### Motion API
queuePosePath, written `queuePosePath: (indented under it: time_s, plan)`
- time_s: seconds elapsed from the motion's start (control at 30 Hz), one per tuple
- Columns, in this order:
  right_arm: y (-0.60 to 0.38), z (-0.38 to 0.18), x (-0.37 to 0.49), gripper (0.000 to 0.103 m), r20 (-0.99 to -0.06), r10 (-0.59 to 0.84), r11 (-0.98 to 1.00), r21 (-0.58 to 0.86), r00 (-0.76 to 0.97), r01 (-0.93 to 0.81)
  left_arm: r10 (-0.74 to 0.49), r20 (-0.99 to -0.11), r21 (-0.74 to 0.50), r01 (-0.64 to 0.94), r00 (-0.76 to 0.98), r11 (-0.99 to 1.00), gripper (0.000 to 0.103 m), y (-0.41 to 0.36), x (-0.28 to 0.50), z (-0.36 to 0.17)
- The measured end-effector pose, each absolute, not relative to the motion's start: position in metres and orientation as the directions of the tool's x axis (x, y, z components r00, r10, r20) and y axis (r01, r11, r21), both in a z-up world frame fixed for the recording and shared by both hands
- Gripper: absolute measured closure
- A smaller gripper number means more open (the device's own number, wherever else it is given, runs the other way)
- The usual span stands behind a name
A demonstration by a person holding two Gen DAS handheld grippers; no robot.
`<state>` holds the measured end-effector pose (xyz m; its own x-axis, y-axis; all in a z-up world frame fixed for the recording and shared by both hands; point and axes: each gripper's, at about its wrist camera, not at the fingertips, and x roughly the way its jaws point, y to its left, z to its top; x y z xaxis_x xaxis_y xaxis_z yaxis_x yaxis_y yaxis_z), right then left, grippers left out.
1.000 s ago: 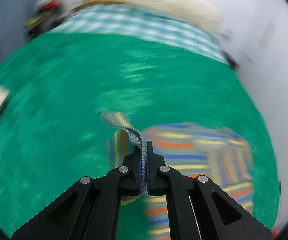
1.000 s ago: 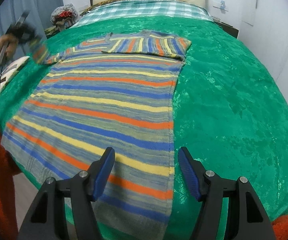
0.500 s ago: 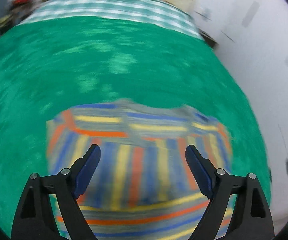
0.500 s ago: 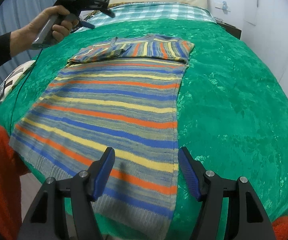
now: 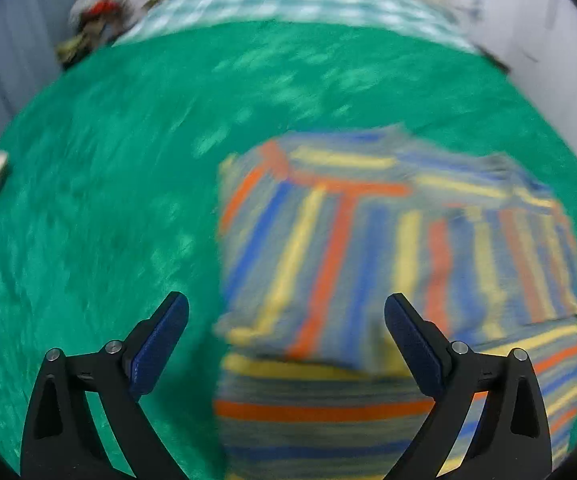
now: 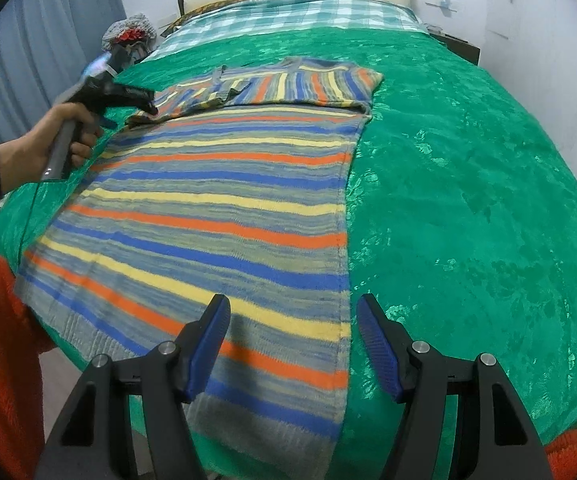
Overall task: Fold small clothes
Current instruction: 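Grasp the other sleeve with the left gripper and fold it across the body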
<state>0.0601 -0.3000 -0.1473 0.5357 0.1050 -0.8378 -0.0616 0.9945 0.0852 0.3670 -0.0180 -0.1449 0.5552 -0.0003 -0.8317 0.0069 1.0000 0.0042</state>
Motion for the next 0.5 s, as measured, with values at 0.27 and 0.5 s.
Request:
queuePosePath:
  time_s: [0.27,0.5]
  plan:
    - [-0.299,-0.146,0.061,0.038,-0.836,0.103,0.995,0.086,0.539,-0.057,0.094,-0.856,0.205,0.166,0.508,0.965,0.001,-0.116,0.363,-0.194]
    - [-0.308,-0.131,0.057,0.038,-0.807,0.053,0.999,0.05,0.588,-0.023,0.029,-0.848,0.15,0.187,0.529,0.971,0.002,-0.087,0.307,-0.155]
